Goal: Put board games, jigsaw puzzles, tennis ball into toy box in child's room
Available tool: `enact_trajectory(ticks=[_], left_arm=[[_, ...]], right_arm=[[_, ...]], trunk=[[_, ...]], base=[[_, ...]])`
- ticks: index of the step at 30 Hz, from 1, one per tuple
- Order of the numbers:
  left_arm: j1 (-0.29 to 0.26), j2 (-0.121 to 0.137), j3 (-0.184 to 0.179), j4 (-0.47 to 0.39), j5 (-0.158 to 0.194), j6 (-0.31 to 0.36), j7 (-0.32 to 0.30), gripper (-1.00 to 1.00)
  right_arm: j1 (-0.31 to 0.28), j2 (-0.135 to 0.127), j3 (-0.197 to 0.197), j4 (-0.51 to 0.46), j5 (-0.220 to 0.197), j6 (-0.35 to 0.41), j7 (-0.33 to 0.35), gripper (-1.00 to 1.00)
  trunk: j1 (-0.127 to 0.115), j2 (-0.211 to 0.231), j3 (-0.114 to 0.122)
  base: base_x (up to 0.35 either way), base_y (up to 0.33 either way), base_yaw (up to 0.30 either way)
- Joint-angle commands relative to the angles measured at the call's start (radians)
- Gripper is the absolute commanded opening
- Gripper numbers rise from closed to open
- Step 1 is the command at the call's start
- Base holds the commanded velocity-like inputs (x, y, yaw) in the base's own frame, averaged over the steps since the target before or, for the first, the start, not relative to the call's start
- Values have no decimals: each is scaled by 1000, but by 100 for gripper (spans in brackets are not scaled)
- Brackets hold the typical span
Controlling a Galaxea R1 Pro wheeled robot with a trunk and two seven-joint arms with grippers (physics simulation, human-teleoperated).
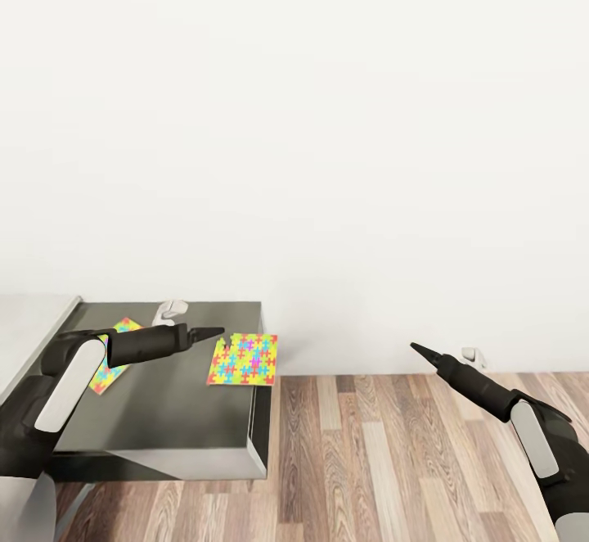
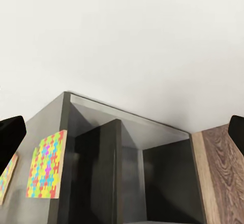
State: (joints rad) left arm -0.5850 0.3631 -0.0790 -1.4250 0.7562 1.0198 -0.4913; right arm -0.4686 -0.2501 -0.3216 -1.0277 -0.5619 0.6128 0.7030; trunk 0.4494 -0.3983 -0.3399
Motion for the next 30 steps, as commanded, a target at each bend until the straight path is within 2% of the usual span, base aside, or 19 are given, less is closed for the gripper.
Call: enact_trajectory(ticks=[1, 30], left_arm=[[-1, 1, 0, 0, -5, 4, -6, 100], [-1, 0, 0, 0, -3, 17, -6, 100]], right_arm=[[-1, 0, -1, 0, -4, 7, 1, 100], [-1, -1, -2, 0, -5, 7, 1, 100]], trunk=[[1, -2, 0], [1, -2, 48]], base=[[0, 0, 0], [0, 0, 0]])
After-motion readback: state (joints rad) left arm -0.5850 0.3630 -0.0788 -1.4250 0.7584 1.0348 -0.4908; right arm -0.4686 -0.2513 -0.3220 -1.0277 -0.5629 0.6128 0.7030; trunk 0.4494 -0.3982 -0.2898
